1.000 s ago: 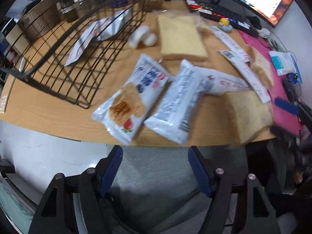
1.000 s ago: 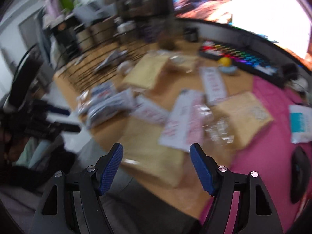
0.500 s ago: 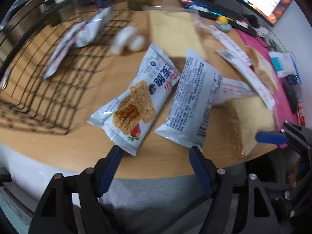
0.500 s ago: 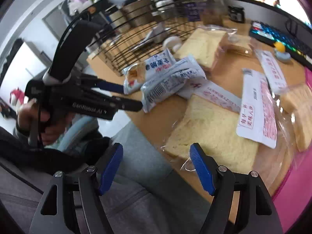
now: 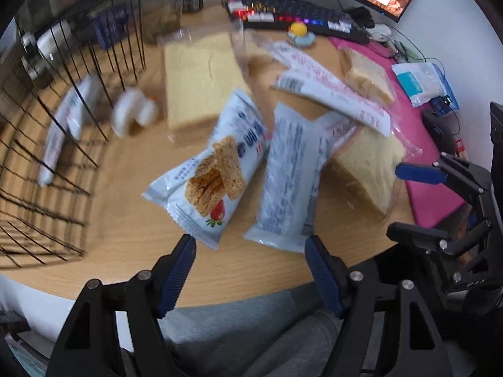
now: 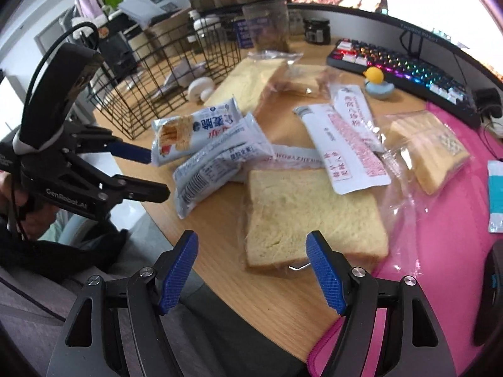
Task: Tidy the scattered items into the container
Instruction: 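Grasp the blue-white biscuit packet with the left gripper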
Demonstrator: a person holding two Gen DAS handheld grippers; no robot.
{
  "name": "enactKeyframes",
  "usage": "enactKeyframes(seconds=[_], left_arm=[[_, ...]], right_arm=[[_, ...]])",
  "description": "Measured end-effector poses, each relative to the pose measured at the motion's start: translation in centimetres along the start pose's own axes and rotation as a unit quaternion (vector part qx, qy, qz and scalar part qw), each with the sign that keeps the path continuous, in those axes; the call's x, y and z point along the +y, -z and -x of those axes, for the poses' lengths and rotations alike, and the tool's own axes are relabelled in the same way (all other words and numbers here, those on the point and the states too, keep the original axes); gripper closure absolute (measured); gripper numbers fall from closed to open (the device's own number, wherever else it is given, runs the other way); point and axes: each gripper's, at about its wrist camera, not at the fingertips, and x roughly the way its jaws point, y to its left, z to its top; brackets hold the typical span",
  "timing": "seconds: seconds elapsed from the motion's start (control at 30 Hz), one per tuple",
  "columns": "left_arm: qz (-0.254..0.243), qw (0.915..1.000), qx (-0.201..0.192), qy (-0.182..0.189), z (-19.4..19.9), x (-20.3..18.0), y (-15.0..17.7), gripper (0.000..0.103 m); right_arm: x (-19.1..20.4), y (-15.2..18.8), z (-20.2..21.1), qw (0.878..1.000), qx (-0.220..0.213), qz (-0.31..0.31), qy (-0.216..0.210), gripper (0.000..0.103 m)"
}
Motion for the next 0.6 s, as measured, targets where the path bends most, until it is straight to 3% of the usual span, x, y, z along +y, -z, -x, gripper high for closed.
enactKeyframes(seconds=[0.17,0.3,0.37,0.6], left_arm=[[-0.047,0.9989,-0.003,-0.011,2.1,-0.6,-1.0,0.027],[-0.084,0.9947,-0.018,-0.055,2.2,-1.1,-1.7,0.025],[-0.094,0.9931,-0.007,-0.070,0.8,-0.8,-2.3,0.025],[-0.103,0.9930,0.047,-0.033,-3.5,1.3,-4.1,0.025]], right_arm=[[0.5,0.1,0.4,1.000,-0.004,0.008,-0.005,0.031],[0.5,0.0,1.0,1.000,-0.013,0.011,-0.007,0.030],[0.5,-0.1,1.2,1.000,-0.017,0.009,-0.003,0.030],[-0.8,-0.3,1.4,1.000,-0.010,-0.003,0.012,0.030]])
